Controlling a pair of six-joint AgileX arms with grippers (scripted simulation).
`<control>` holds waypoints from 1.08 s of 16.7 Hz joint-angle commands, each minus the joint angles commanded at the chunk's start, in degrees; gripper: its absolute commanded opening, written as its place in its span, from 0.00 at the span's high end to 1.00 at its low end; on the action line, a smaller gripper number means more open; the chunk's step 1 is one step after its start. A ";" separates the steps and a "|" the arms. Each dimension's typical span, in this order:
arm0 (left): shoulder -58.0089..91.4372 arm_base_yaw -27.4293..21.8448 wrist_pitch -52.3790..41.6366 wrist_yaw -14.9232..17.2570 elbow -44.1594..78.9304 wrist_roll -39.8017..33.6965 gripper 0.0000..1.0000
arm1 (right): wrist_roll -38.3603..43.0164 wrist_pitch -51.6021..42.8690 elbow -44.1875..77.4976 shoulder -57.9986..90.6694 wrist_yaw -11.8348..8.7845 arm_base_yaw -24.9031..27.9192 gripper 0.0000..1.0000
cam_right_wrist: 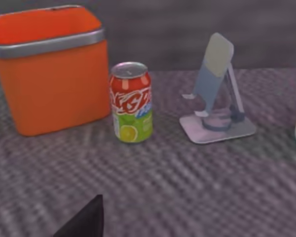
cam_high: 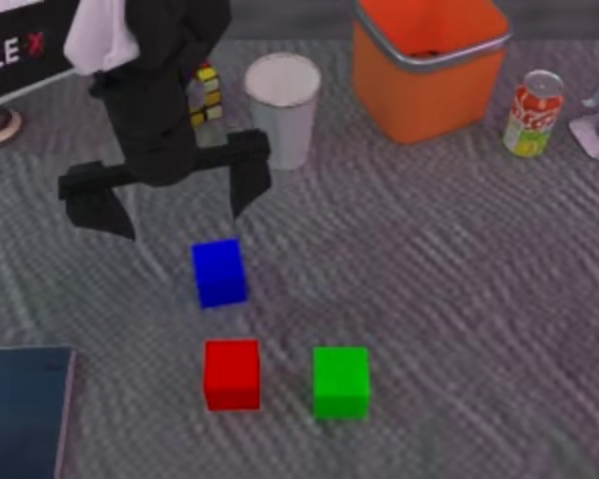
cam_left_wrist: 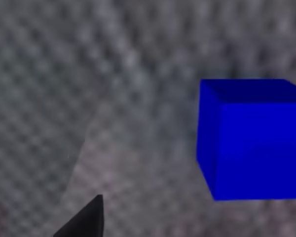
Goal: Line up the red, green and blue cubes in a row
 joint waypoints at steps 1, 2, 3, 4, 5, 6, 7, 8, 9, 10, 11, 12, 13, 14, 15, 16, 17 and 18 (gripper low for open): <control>2.65 -0.67 -1.46 -0.02 2.40 -0.88 0.00 | -0.84 2.08 -1.68 -2.10 -0.83 -1.00 0.00; 4.81 -1.23 -2.66 -0.04 4.39 -1.60 0.00 | -1.51 3.85 -3.02 -4.01 -1.58 -1.82 0.00; 6.42 -1.64 -3.53 -0.06 5.90 -2.13 0.00 | -2.00 5.28 -4.07 -5.66 -2.21 -2.46 0.00; 7.64 -1.93 -4.17 -0.07 7.00 -2.52 0.00 | -2.34 6.33 -4.80 -6.88 -2.67 -2.92 0.00; 8.21 -2.07 -4.46 -0.08 7.48 -2.70 0.00 | -2.50 6.86 -5.16 -7.49 -2.91 -3.15 0.00; 8.32 -2.10 -4.52 -0.08 7.57 -2.73 0.00 | -2.52 6.92 -5.20 -7.57 -2.93 -3.18 0.00; 8.32 -2.10 -4.52 -0.08 7.57 -2.73 0.00 | -2.52 6.92 -5.20 -7.57 -2.93 -3.18 0.00; 8.32 -2.10 -4.52 -0.08 7.57 -2.73 0.00 | -2.52 6.92 -5.20 -7.57 -2.93 -3.18 0.00; 8.32 -2.10 -4.52 -0.08 7.57 -2.73 0.00 | -2.52 6.92 -5.20 -7.57 -2.93 -3.18 0.00; 8.31 -1.83 -4.45 -0.07 7.52 -2.70 0.00 | -2.52 6.92 -5.20 -7.57 -2.93 -3.18 0.00; 8.38 -1.85 -4.26 -0.07 7.35 -2.68 0.00 | -2.52 6.92 -5.20 -7.57 -2.93 -3.18 0.00; 8.63 -1.90 -3.49 -0.08 6.70 -2.60 0.00 | -2.52 6.92 -5.20 -7.57 -2.93 -3.18 0.00; 9.06 -1.93 -2.12 -0.08 5.70 -2.54 0.00 | -2.52 6.92 -5.20 -7.57 -2.93 -3.18 0.00; 9.68 -1.94 -0.19 -0.07 4.44 -2.52 0.00 | -2.52 6.92 -5.20 -7.57 -2.93 -3.18 0.00; 10.42 -1.95 2.18 -0.07 3.04 -2.53 0.00 | -2.52 6.92 -5.20 -7.57 -2.93 -3.18 0.00; 11.20 -1.95 4.71 -0.06 1.55 -2.54 0.00 | -2.52 6.92 -5.20 -7.57 -2.93 -3.18 0.00; 11.95 -1.96 7.11 -0.05 0.08 -2.54 0.00 | -2.52 6.92 -5.20 -7.57 -2.93 -3.18 0.00; 12.65 -1.97 9.04 -0.05 -1.21 -2.54 0.00 | -2.52 6.92 -5.20 -7.57 -2.93 -3.18 0.00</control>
